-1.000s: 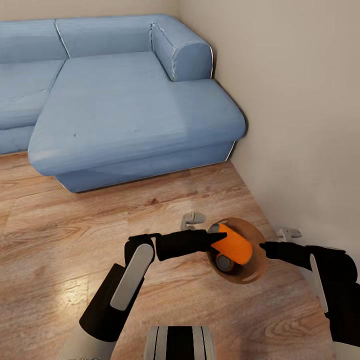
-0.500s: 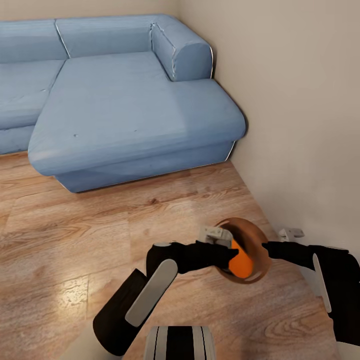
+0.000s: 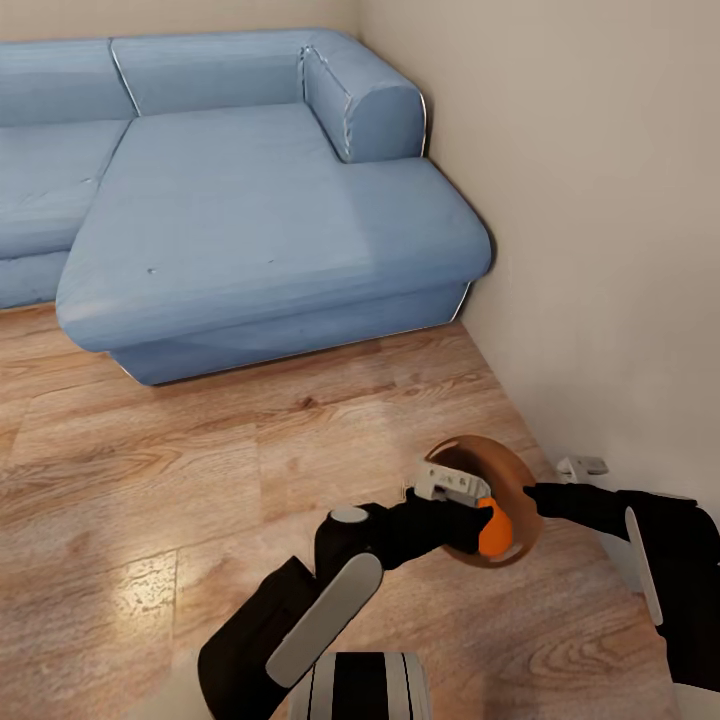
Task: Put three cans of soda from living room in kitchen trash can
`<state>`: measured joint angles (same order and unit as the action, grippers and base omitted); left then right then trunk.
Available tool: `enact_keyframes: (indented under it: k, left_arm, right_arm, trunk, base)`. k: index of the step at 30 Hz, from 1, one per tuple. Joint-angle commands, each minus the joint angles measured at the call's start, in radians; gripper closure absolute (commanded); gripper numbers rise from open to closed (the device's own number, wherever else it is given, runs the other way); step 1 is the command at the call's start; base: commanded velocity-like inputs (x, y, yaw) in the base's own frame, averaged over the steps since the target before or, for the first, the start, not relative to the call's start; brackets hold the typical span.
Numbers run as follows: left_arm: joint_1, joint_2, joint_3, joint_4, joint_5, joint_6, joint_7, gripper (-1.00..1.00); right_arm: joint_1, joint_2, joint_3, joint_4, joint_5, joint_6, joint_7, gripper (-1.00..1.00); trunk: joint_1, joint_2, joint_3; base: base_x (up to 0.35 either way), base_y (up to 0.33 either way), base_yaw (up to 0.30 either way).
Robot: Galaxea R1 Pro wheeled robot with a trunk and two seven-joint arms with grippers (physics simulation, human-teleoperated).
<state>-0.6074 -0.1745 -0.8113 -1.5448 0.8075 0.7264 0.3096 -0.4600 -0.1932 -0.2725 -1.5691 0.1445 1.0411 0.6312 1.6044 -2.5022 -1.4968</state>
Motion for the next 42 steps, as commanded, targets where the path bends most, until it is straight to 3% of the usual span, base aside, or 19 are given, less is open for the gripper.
enact_keyframes:
  k: [1, 7, 10, 12, 27, 31, 38, 42]
  left_arm:
    - [0.000, 0.000, -0.013, 0.000, -0.005, -0.005, 0.007, 1.00]
    - [0.000, 0.000, -0.031, 0.000, -0.047, -0.025, 0.053, 1.00]
    - [0.000, 0.000, -0.073, 0.000, -0.109, -0.035, 0.068, 1.00]
    - [0.000, 0.000, -0.092, 0.000, -0.135, -0.037, 0.110, 1.00]
    - [0.000, 0.000, -0.100, 0.006, -0.149, -0.078, 0.134, 1.00]
    - [0.000, 0.000, -0.100, 0.017, -0.192, -0.081, 0.134, 1.00]
    - [0.000, 0.000, -0.101, 0.094, -0.206, -0.176, 0.121, 1.00]
    - [0.000, 0.000, -0.101, 0.107, -0.203, -0.195, 0.118, 1.00]
  right_arm:
    - [0.000, 0.000, 0.000, 0.000, -0.023, 0.006, 0.005, 1.00]
    - [0.000, 0.000, -0.001, 0.000, -0.023, 0.006, 0.005, 1.00]
    - [0.000, -0.001, -0.002, 0.000, -0.023, 0.006, 0.005, 1.00]
    - [0.000, -0.001, -0.002, 0.000, -0.023, 0.006, 0.005, 1.00]
    - [0.000, -0.007, -0.001, 0.000, -0.023, 0.006, 0.005, 1.00]
    - [0.000, -0.009, -0.001, 0.000, -0.023, 0.006, 0.005, 1.00]
    - [0.000, -0.009, 0.001, 0.000, -0.023, 0.006, 0.007, 1.00]
    - [0.000, -0.009, 0.002, 0.000, -0.024, 0.006, 0.007, 1.00]
  trunk:
    - [0.000, 0.000, 0.000]
    - [0.000, 0.000, 0.000]
    - [0.000, 0.000, 0.000]
    - [0.000, 0.000, 0.000]
    - [0.000, 0.000, 0.000]
    - [0.000, 0.000, 0.000]
    - [0.000, 0.000, 0.000]
    - [0.000, 0.000, 0.000]
  base:
    - [0.000, 0.000, 0.000]
    - [0.000, 0.000, 0.000]
    - [0.000, 0.000, 0.000]
    - [0.000, 0.000, 0.000]
    - [0.000, 0.000, 0.000]
    - [0.000, 0.000, 0.000]
    - [0.000, 0.000, 0.000]
    - [0.000, 0.000, 0.000]
